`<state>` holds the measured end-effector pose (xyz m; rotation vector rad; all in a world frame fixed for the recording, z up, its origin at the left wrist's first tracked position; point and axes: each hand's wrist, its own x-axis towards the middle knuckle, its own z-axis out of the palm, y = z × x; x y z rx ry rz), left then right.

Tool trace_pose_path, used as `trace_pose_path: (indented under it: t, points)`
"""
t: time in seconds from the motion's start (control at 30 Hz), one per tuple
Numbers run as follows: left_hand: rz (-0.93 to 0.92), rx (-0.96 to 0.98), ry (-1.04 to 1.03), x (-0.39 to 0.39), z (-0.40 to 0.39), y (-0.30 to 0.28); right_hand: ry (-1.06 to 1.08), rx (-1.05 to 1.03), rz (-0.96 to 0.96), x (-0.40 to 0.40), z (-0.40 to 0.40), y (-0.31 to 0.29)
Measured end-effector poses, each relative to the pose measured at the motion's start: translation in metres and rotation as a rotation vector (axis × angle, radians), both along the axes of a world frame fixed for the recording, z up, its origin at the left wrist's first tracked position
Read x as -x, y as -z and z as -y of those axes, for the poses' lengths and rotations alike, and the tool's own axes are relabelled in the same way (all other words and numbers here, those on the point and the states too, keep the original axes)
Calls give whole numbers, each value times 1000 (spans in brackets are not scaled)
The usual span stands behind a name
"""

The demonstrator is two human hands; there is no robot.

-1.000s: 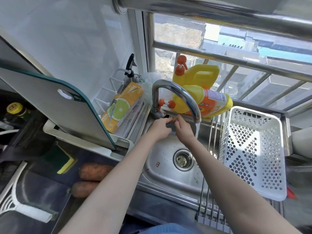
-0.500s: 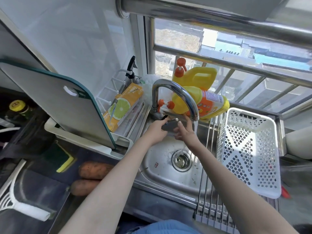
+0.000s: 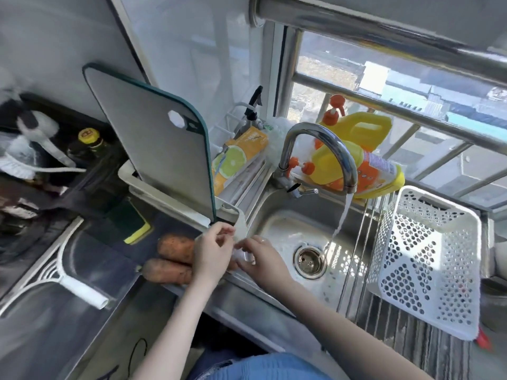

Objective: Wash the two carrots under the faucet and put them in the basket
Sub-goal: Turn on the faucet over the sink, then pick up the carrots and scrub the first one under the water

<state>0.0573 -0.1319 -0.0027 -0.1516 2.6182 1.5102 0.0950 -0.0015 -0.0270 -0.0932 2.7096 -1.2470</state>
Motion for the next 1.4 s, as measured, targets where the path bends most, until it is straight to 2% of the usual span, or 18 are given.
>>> trace_pose_path:
  t: [0.1, 0.17, 0.3, 0.4, 0.73, 0.97, 1.17, 1.3, 1.4]
  points:
    - [-79, 80, -124, -5, 23, -7, -216, -16, 20, 7, 33, -4]
    - [-59, 159, -221, -9, 44, -6, -277, -64, 50, 15, 54, -2]
    - [-10, 220, -318, -17, 80, 8, -259, -266, 154, 28, 85, 1]
    - [12, 195, -360, -19, 93, 13, -222, -401, 120, 32, 99, 5]
    - [-26, 119, -387, -25, 93, 14, -220, -455, 227, 42, 110, 7]
    - [-88, 103, -442, -25, 94, 14, -268, -490, 215, 48, 107, -4]
    - [-19, 33, -593, -51, 86, 18, -289, -411, 164, 19, 74, -15]
    - [65, 26, -504, -57, 80, 26, -199, -312, 248, -31, 12, -21]
    - [126, 33, -430, -56, 76, 31, -43, -303, 275, -62, -35, -24]
